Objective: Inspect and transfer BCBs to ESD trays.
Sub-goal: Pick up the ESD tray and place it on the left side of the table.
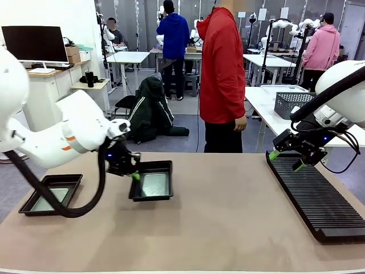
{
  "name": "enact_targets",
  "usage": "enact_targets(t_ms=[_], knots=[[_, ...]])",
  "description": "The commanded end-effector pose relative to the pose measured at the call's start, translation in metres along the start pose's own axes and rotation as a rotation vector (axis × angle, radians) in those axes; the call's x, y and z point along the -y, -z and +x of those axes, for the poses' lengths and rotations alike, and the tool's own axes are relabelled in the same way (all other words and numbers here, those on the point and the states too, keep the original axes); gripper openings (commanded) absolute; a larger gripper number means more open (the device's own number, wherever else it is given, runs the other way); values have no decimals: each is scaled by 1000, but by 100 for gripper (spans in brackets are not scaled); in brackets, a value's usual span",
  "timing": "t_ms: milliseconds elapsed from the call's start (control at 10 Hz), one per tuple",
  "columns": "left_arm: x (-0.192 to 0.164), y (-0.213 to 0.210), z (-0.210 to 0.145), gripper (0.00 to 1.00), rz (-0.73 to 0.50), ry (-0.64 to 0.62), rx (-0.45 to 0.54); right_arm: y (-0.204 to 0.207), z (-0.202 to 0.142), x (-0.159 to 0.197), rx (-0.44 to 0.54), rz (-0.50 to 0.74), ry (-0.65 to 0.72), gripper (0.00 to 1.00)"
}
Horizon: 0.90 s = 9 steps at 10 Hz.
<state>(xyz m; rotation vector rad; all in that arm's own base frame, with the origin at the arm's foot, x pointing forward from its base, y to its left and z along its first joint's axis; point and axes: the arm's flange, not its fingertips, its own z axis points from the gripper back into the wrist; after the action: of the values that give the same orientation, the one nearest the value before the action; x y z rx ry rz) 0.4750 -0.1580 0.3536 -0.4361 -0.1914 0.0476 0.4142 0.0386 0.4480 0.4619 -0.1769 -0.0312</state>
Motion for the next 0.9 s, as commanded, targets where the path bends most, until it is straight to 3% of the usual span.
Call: enact_targets(t_ms=[0,400,800], knots=[[-33,-19,-4,3,16,18,-26,-1,0,-2,0,-9,20,100],[-96,-45,13,3,74,43,-69,-1,0,-2,0,-9,20,100],[-130,-49,17,3,98,36,-96,-1,0,-2,0,-9,20,100]])
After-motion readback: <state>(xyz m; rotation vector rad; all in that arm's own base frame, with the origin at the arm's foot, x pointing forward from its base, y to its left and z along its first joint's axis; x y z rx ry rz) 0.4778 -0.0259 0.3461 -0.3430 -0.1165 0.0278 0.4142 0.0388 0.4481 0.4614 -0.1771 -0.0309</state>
